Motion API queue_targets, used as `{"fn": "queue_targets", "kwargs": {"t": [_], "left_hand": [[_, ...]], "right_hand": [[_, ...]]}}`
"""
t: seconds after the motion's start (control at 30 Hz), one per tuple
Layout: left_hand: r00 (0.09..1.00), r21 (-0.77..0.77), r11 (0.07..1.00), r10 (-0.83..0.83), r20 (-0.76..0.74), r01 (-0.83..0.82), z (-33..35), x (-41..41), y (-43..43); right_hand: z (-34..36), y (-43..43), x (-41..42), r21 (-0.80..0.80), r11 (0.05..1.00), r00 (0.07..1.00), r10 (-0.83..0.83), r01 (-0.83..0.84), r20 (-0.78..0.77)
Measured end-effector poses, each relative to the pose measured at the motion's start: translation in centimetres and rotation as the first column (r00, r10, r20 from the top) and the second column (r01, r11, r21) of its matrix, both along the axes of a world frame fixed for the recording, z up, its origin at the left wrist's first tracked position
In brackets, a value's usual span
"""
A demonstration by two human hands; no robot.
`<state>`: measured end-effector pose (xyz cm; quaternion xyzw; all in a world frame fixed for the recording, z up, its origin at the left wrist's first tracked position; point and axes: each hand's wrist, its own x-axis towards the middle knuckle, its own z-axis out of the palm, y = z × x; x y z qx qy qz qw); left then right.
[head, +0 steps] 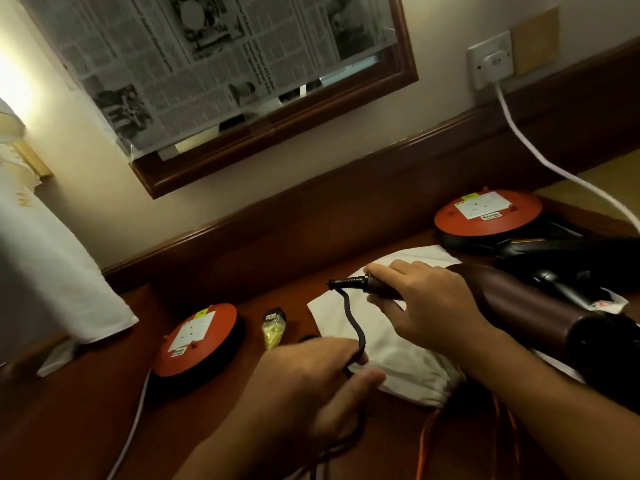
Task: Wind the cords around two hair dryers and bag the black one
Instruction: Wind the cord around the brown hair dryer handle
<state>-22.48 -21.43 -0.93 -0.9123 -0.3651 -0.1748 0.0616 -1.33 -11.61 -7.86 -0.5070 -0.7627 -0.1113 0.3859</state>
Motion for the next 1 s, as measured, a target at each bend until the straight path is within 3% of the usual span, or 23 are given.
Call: {"fn": "queue_targets", "kwargs": {"t": [0.07,0.13,0.27,0.33,0.43,0.5,0.57,0.67,0.77,0.87,1.0], "left_hand": [[0.999,0.029,0.999,-0.036,0.032,0.035,2.4,0.0,0.8],[0.982,-0.018,1.0,-0.01,0.188,0.014,4.3,-0.4,2.4],[0.887,-0.143,0.98,0.189,0.422,-0.141,5.8,-1.0,6.7],[0.853,-0.184,0.961,0.268,0.447,-0.206,4.8,-1.8,9.2],[0.807,-0.302,0.928,0.347,0.477,-0.22,1.7,-3.2,11.2],[0.811,-0.355,0.912,0.36,0.462,-0.203,-0.9,-3.2,10.4],[0.872,-0.287,0.936,0.306,0.381,-0.203,-3.0,-3.0,8.2],[0.967,-0.138,0.979,0.177,0.182,-0.153,-3.6,-2.1,3.8],[0.998,-0.081,0.997,0.023,0.054,-0.018,-0.8,-0.8,1.2],[0.992,-0.002,0.998,-0.066,0.109,0.066,3.3,-0.4,1.9],[0.958,-0.129,0.99,0.09,0.273,-0.056,6.8,-1.4,6.1]], "right_hand": [[-0.2,-0.1,-0.4,-0.017,1.0,0.998,0.011,-0.01,0.056],[-0.5,-0.4,-0.5,-0.042,0.998,0.993,0.049,-0.045,0.11],[-0.5,-1.3,-0.5,-0.073,0.975,0.966,0.218,-0.209,0.143],[-0.2,-2.0,-0.7,-0.034,0.956,0.951,0.293,-0.291,0.1],[0.2,-3.0,-0.7,0.071,0.943,0.94,0.331,-0.325,-0.084],[0.5,-3.1,-0.1,0.114,0.955,0.933,0.293,-0.275,-0.21],[0.9,-3.0,0.5,0.105,0.977,0.939,0.205,-0.183,-0.274],[1.2,-2.6,1.0,0.059,0.996,0.971,0.075,-0.063,-0.226],[1.0,-2.7,0.3,0.01,0.998,0.992,0.056,-0.055,-0.114],[0.9,-3.0,-0.6,-0.01,0.994,0.993,0.11,-0.111,-0.035],[1.1,-3.7,-0.7,-0.013,0.961,0.96,0.277,-0.277,0.033]]}}
